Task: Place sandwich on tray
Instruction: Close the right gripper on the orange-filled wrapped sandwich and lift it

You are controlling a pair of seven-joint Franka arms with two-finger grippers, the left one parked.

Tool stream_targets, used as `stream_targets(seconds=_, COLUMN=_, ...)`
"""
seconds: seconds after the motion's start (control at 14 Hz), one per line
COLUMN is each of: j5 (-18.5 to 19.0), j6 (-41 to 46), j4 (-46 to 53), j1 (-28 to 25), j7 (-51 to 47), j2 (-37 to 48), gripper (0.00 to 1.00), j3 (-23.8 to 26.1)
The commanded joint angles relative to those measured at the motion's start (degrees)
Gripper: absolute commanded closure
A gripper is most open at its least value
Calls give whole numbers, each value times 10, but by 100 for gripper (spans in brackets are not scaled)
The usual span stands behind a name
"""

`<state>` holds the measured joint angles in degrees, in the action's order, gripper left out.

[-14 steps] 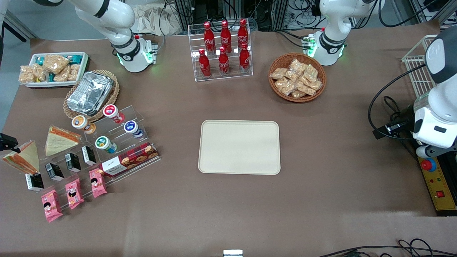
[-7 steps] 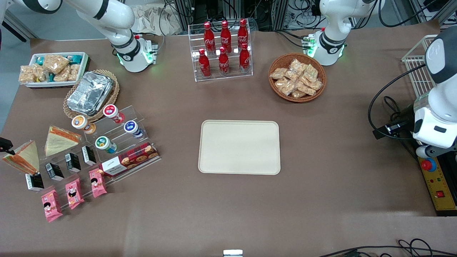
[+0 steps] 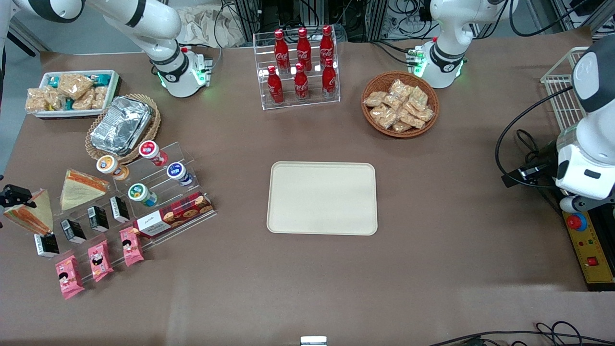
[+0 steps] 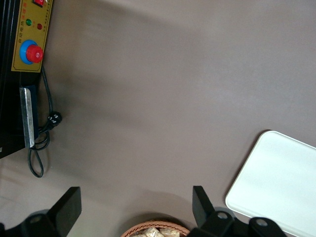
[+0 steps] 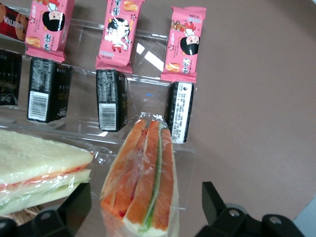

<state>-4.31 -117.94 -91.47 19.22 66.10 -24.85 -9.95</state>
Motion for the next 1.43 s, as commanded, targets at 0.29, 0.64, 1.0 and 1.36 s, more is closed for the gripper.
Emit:
stream_targets(seconds=0.29, j5=-13, j6=28, j4=7, j1=6, j7=-51, j2=-5, gripper=38, j3=5)
stream_targets(seconds=0.64, j5=-10, j6=82, j4=29, j1=4, j7=-72, j2=-6, gripper=76, j3=6)
stream_targets(seconds=1.0, j5=-5, j6=190, j4=119, j1=-37, j7=-71, j2=5, gripper=83, j3=11)
stream_targets(seconds=1.36, j5=-4, j6=207, j4=132, j1=-145, j7=-72, j2=58, gripper=82, j3=10)
